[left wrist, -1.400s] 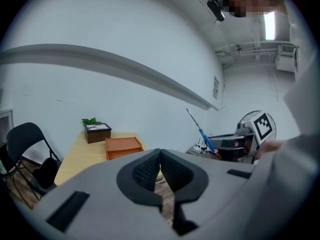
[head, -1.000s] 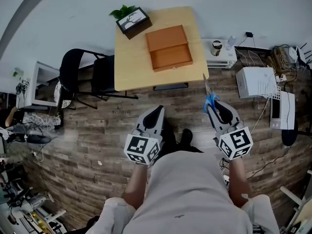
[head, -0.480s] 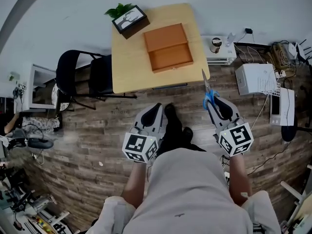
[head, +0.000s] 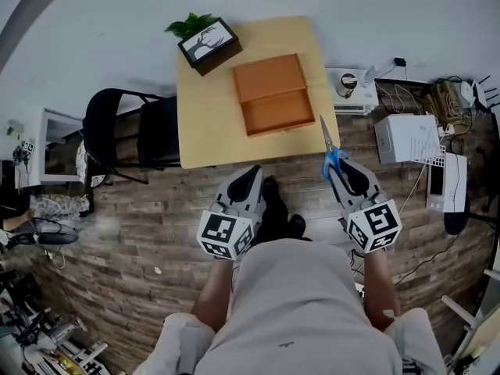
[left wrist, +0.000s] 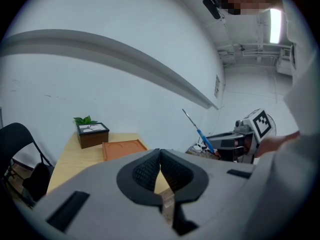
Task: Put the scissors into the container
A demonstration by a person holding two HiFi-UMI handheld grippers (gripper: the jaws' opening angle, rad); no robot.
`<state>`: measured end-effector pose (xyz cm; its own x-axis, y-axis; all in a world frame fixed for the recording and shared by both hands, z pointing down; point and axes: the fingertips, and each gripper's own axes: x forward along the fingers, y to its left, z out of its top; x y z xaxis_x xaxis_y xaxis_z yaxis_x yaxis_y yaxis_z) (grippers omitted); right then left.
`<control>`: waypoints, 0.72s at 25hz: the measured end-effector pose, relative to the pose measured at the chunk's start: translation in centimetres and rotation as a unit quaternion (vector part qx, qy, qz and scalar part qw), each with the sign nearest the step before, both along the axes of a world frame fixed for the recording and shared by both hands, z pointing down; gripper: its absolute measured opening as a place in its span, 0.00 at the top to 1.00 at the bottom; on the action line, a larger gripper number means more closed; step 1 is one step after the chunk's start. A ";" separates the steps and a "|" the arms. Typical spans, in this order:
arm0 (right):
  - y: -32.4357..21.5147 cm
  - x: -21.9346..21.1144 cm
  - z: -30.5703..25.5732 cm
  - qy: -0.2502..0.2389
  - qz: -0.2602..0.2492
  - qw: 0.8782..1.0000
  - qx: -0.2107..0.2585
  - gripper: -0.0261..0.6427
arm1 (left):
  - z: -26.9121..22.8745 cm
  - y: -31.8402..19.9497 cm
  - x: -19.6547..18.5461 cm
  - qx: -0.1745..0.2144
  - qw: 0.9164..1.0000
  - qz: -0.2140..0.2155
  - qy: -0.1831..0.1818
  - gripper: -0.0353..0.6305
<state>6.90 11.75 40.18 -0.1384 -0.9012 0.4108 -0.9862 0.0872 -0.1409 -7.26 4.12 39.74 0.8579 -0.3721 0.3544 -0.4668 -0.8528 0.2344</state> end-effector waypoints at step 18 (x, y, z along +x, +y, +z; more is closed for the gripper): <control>-10.1 1.6 -0.6 0.025 0.002 1.000 -0.008 0.84 | -0.5 -9.9 2.8 0.002 0.999 0.035 0.010 0.94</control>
<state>8.53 1.65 39.57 -0.1135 -0.8948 0.4318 -0.9924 0.0812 -0.0926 -4.43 -5.75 39.23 0.8888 -0.3129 0.3347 -0.4014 -0.8840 0.2395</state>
